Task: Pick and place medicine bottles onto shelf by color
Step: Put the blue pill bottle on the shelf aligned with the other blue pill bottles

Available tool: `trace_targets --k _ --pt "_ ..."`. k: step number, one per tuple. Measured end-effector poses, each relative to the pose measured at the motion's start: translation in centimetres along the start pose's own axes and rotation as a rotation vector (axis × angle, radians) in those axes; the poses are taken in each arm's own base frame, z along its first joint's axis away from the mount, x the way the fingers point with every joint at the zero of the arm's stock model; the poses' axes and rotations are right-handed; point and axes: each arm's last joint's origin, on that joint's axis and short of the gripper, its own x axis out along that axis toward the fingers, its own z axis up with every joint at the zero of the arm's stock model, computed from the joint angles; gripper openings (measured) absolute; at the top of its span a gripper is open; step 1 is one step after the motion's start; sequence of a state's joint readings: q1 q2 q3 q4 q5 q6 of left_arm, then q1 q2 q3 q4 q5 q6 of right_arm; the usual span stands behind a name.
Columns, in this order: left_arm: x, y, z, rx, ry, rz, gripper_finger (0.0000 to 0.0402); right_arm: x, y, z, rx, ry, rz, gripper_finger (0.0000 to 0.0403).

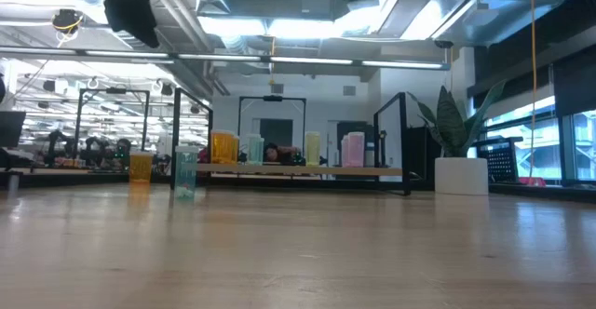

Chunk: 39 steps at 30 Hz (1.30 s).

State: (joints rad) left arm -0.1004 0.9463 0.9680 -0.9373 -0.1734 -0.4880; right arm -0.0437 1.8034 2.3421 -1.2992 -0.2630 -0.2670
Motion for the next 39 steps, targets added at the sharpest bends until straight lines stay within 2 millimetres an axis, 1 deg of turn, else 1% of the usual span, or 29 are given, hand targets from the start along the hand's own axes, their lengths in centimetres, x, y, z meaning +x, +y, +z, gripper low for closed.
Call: trace_targets --k 3,6,8,10,12,15,21,23,27,31,35,39 --pt "-0.1 -0.3 -0.3 0.004 0.005 0.010 0.0202 0.0 0.0 0.2 -0.002 -0.021 -0.005 0.0197" --pt "-0.2 -0.7 -0.5 0.015 0.008 0.000 0.0202 0.0 -0.1 0.3 0.058 -0.034 -0.007 0.0197" --pt "-0.2 -0.8 -0.6 0.016 0.001 0.008 0.0202 0.0 -0.1 0.4 0.065 -0.044 -0.009 0.0197" --pt "-0.3 -0.9 -0.7 0.009 -0.011 0.017 0.0202 0.3 -0.2 0.4 0.040 -0.036 -0.008 0.0197" --pt "-0.5 -0.9 -0.7 0.009 -0.023 0.022 0.0202 1.2 -0.2 0.4 0.018 -0.024 -0.001 0.0197" --pt "-0.9 -0.8 -0.8 0.010 -0.043 0.027 0.0202 3.6 -0.3 0.4 0.003 -0.004 0.007 0.0197" --pt "-2.0 -0.3 -1.0 -0.002 -0.085 0.007 0.0202 9.0 -1.2 -0.4 -0.043 0.031 0.021 0.0197" --pt "-2.3 -0.2 -1.1 -0.006 -0.098 -0.001 0.0202 10.9 -1.6 -0.7 -0.046 0.027 0.019 0.0197" --pt "-3.0 0.1 -1.3 -0.012 -0.118 -0.011 0.0202 14.2 -2.3 -1.3 -0.098 -0.009 0.009 0.0197" --pt "-3.5 0.4 -1.5 -0.018 -0.136 -0.022 0.0202 17.7 -2.8 -2.6 -0.110 -0.033 0.003 0.0197" --pt "-3.7 0.5 -1.5 -0.023 -0.155 -0.015 0.0202 20.3 -3.2 -3.7 -0.127 -0.095 -0.013 0.0197" --pt "-3.9 0.6 -1.5 -0.025 -0.163 -0.012 0.0202 23.0 -3.4 -5.6 -0.137 -0.132 -0.018 0.0197"
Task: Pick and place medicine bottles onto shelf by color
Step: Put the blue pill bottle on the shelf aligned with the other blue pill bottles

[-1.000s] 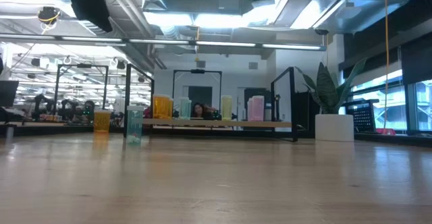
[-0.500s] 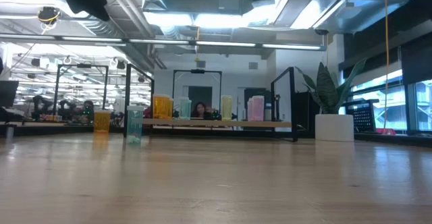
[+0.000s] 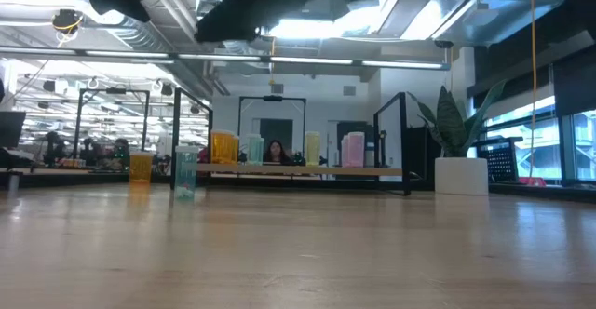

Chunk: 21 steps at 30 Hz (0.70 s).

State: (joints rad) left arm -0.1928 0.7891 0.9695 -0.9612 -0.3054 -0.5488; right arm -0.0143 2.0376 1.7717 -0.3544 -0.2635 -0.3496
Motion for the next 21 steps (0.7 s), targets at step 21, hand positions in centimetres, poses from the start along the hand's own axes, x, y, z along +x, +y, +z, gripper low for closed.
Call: trace_targets --k 21 --pt "0.0 0.1 0.0 -0.019 -0.010 0.026 0.0202 6.5 -0.9 -5.9 0.027 0.014 -0.014 0.0197"
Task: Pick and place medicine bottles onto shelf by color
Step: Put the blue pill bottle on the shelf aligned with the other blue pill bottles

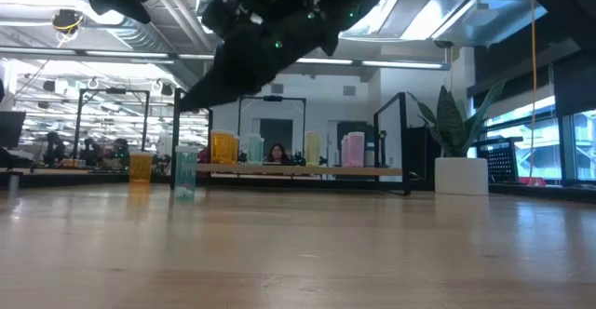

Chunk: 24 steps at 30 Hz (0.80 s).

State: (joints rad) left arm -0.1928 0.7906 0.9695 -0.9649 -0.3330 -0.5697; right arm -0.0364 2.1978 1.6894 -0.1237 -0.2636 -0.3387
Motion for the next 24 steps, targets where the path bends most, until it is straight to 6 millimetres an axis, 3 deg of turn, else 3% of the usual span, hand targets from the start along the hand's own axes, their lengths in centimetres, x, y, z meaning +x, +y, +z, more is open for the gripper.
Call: trace_targets --k 11,24 --pt "0.0 0.3 -0.3 0.008 0.016 0.041 0.0202 1.3 0.1 -1.4 0.007 0.033 0.011 0.0197" --pt "0.0 0.3 -0.3 0.009 0.019 0.043 0.0202 1.6 0.2 -2.2 0.003 0.061 -0.015 0.0197"
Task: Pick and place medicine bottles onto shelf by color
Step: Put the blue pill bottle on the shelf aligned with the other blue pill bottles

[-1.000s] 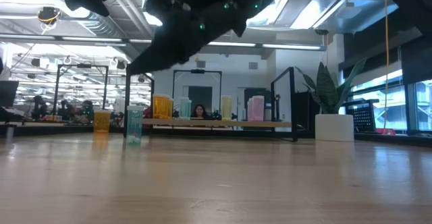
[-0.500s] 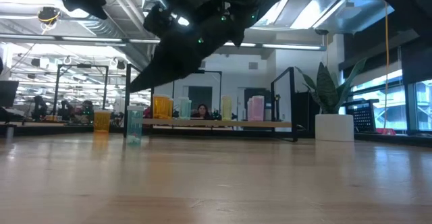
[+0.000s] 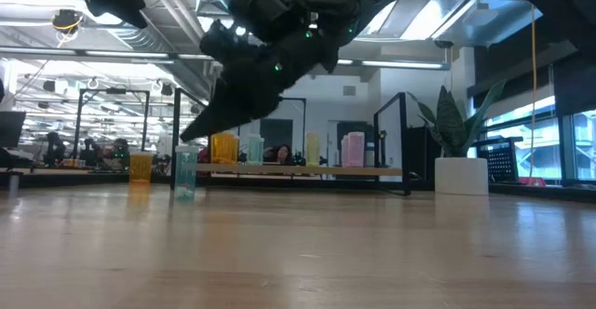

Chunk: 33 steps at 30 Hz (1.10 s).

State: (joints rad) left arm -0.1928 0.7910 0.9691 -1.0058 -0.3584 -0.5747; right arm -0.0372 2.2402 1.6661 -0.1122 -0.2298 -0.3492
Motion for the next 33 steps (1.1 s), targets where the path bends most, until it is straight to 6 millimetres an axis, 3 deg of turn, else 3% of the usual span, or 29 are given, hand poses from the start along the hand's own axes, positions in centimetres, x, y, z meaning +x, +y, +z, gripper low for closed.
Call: trace_targets --k 33 --pt "0.02 0.01 -0.02 -0.001 0.000 0.000 0.0202 0.02 -0.15 0.02 -0.052 -0.009 -0.025 0.0197"
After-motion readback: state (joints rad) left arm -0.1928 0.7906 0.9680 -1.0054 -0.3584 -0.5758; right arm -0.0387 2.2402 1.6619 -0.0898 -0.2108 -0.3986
